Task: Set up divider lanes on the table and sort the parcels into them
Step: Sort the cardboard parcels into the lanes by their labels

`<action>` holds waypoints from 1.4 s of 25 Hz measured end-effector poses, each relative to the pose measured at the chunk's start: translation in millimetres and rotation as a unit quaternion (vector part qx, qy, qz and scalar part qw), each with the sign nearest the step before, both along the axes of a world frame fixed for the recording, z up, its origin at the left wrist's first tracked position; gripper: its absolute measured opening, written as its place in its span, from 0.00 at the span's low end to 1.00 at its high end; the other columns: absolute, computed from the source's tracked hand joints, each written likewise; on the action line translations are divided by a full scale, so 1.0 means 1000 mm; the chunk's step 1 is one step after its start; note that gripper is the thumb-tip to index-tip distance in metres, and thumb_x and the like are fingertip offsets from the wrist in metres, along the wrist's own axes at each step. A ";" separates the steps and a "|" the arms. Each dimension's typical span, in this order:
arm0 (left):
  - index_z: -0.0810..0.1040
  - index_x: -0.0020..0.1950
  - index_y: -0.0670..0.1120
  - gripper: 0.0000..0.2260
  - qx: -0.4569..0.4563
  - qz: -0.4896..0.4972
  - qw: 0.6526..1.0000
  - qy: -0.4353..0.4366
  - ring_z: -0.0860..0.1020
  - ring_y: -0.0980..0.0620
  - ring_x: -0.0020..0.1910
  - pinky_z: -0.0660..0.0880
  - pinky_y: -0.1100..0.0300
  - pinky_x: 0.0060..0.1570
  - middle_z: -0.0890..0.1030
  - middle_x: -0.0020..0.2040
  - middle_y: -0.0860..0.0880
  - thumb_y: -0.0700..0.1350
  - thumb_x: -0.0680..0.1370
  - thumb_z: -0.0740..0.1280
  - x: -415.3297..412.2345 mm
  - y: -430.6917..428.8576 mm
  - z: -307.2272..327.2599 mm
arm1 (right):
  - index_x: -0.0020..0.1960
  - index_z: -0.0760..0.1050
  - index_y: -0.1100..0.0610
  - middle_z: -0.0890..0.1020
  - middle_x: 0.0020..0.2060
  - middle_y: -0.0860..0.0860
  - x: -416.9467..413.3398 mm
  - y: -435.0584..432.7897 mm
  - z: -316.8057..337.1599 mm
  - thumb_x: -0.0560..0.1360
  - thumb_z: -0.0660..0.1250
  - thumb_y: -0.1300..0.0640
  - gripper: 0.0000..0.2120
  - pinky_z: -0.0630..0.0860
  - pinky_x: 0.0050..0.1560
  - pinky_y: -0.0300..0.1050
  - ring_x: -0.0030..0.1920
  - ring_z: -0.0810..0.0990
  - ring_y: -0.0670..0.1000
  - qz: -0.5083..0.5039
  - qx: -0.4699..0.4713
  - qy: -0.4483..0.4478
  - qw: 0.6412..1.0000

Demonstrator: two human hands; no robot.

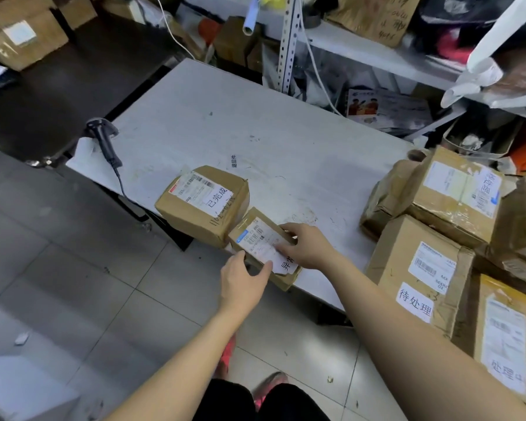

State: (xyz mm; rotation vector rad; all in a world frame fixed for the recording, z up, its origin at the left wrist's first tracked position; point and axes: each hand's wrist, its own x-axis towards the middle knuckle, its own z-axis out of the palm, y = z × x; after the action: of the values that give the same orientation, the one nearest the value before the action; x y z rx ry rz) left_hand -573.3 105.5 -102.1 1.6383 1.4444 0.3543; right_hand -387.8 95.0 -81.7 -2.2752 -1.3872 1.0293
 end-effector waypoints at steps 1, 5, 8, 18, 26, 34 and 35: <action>0.78 0.58 0.50 0.15 -0.022 -0.009 0.999 -0.026 0.78 0.53 0.56 0.74 0.61 0.53 0.79 0.52 0.56 0.54 0.75 0.74 0.003 -0.001 -0.003 | 0.67 0.78 0.46 0.84 0.57 0.46 0.000 -0.005 0.001 0.77 0.68 0.50 0.19 0.80 0.54 0.48 0.56 0.82 0.50 -0.009 -0.001 0.000 1.000; 0.79 0.62 0.49 0.15 -0.051 0.011 0.993 -0.101 0.82 0.59 0.52 0.73 0.79 0.39 0.83 0.52 0.56 0.43 0.76 0.74 0.020 -0.002 -0.010 | 0.64 0.81 0.47 0.86 0.54 0.45 -0.002 -0.023 0.002 0.75 0.69 0.51 0.17 0.82 0.51 0.48 0.52 0.83 0.49 -0.069 0.004 0.008 0.998; 0.78 0.56 0.61 0.17 -0.050 0.014 0.989 -0.137 0.80 0.68 0.46 0.73 0.77 0.36 0.83 0.47 0.64 0.40 0.76 0.73 0.033 0.007 0.001 | 0.62 0.83 0.47 0.86 0.54 0.43 -0.005 -0.031 0.010 0.74 0.70 0.53 0.16 0.82 0.51 0.46 0.52 0.84 0.47 -0.136 0.047 0.028 0.989; 0.78 0.63 0.62 0.22 -0.004 -0.156 0.955 -0.251 0.85 0.57 0.49 0.84 0.58 0.42 0.84 0.52 0.58 0.41 0.74 0.74 0.097 0.087 0.122 | 0.65 0.82 0.48 0.85 0.55 0.40 0.023 -0.024 0.125 0.77 0.72 0.54 0.17 0.84 0.47 0.41 0.45 0.86 0.41 -0.325 0.240 0.079 0.912; 0.80 0.60 0.62 0.20 -0.012 -0.314 0.894 -0.320 0.85 0.60 0.46 0.80 0.67 0.36 0.84 0.49 0.65 0.41 0.73 0.73 0.188 0.035 0.202 | 0.61 0.84 0.48 0.87 0.51 0.40 0.078 -0.106 0.202 0.77 0.72 0.53 0.13 0.84 0.54 0.46 0.50 0.85 0.40 -0.423 0.303 -0.009 0.854; 0.79 0.66 0.59 0.22 0.011 -0.367 0.879 -0.304 0.84 0.61 0.45 0.81 0.64 0.40 0.84 0.49 0.62 0.43 0.74 0.74 0.252 -0.129 0.241 | 0.62 0.83 0.50 0.88 0.51 0.45 0.118 -0.281 0.235 0.77 0.72 0.54 0.14 0.85 0.49 0.44 0.48 0.87 0.45 -0.478 0.332 -0.003 0.813; 0.80 0.65 0.60 0.22 0.014 -0.370 0.877 -0.306 0.84 0.62 0.45 0.81 0.65 0.39 0.84 0.48 0.63 0.43 0.74 0.74 0.259 -0.155 0.244 | 0.62 0.83 0.50 0.88 0.51 0.45 0.124 -0.307 0.238 0.77 0.72 0.54 0.13 0.85 0.49 0.43 0.47 0.87 0.44 -0.477 0.337 -0.005 0.812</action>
State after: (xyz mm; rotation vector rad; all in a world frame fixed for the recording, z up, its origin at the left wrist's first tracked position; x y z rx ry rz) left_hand -314.1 -49.7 141.9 1.7478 0.2947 0.3932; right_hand -264.3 -212.1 156.7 -1.9500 -0.3201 0.1332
